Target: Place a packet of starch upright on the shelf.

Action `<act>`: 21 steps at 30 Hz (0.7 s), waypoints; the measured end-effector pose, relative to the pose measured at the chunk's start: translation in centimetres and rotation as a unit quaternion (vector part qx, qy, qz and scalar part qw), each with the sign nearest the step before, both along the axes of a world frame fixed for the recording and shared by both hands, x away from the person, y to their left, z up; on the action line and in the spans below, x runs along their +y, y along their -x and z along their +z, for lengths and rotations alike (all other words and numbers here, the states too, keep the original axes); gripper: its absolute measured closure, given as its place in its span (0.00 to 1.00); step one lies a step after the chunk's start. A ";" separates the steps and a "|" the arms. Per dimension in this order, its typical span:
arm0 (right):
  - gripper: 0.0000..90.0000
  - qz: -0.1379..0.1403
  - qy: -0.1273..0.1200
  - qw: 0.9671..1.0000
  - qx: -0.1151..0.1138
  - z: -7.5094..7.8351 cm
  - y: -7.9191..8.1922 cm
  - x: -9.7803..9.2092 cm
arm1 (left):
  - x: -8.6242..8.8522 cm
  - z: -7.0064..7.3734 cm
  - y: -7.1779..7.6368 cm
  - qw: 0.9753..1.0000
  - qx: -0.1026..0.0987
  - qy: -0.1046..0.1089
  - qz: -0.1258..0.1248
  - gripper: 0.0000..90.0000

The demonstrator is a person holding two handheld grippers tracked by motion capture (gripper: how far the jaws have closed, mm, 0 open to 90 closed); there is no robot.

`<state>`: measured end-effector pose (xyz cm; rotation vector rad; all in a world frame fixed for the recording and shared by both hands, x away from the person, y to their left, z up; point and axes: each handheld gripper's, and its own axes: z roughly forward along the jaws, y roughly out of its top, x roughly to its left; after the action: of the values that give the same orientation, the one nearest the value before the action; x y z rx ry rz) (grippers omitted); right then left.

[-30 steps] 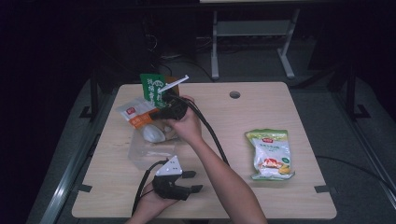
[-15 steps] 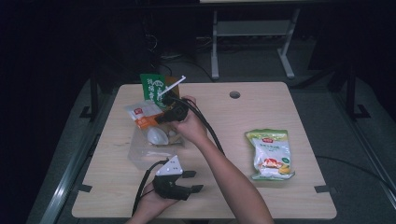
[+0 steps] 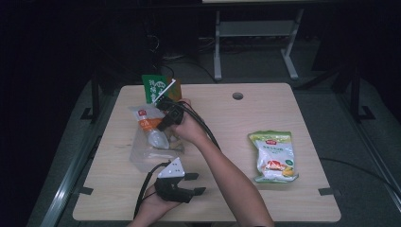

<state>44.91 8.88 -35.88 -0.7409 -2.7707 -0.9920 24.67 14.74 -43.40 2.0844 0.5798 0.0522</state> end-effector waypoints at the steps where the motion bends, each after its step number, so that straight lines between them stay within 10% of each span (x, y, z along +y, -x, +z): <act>1: 1.00 0.001 -0.009 1.000 0.004 -0.1 0.0 -0.2 | 0.0 0.0 0.0 1.000 0.000 0.000 -0.001 0.48; 12: 1.00 -0.032 -0.110 0.993 -0.017 0.6 1.0 -1.6 | 0.0 0.0 0.1 1.000 0.001 -0.002 -0.002 0.48; 21: 1.00 -0.049 -0.130 0.990 -0.023 -1.7 1.2 -1.5 | 0.1 0.1 0.0 1.000 -0.002 -0.004 -0.004 0.48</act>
<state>43.71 7.39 -37.57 -0.8273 -2.5903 -1.3734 24.67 14.81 -43.29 2.0944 0.5702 0.0555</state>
